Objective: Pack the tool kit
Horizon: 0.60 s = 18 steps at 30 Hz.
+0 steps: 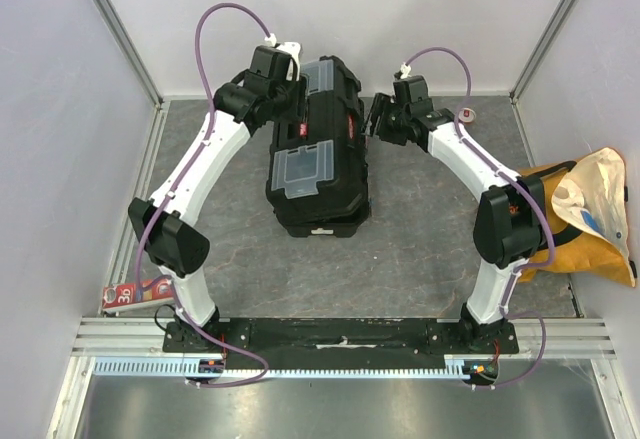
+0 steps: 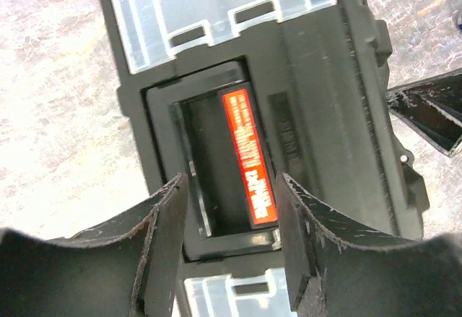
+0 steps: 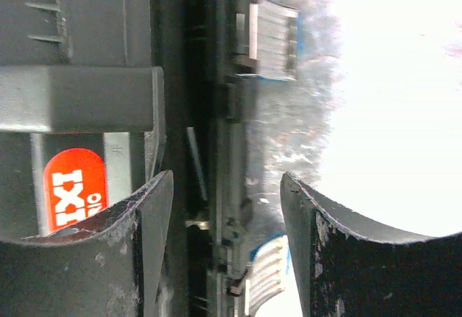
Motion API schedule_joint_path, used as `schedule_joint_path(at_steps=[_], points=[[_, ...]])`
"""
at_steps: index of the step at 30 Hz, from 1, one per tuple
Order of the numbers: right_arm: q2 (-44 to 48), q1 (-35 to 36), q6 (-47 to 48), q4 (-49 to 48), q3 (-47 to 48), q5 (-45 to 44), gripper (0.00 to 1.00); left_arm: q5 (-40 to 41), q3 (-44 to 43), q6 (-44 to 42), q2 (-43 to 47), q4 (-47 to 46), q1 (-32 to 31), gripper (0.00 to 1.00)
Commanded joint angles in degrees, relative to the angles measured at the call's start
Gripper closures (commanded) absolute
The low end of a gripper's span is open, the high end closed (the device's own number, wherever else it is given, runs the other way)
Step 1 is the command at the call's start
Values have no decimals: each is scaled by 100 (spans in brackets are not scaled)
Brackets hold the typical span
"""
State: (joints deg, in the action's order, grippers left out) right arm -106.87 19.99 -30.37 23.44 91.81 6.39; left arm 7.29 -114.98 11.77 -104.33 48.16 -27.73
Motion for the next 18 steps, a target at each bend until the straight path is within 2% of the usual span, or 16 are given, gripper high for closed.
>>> schedule_joint_path(at_steps=[1, 7, 13, 18], points=[[350, -82, -127, 607, 21, -1208, 32, -158, 107, 212, 370, -175, 100, 42], [886, -258, -13, 732, -242, -1729, 28, -394, 265, 264, 589, -184, 407, 41], [1098, -258, 400, 381, -242, 78, 21, -1474, 721, 624, 721, -412, 952, 41], [1125, -197, 365, 21, -383, 1196, 16, -2178, 1073, 835, 722, -553, 1234, 40]])
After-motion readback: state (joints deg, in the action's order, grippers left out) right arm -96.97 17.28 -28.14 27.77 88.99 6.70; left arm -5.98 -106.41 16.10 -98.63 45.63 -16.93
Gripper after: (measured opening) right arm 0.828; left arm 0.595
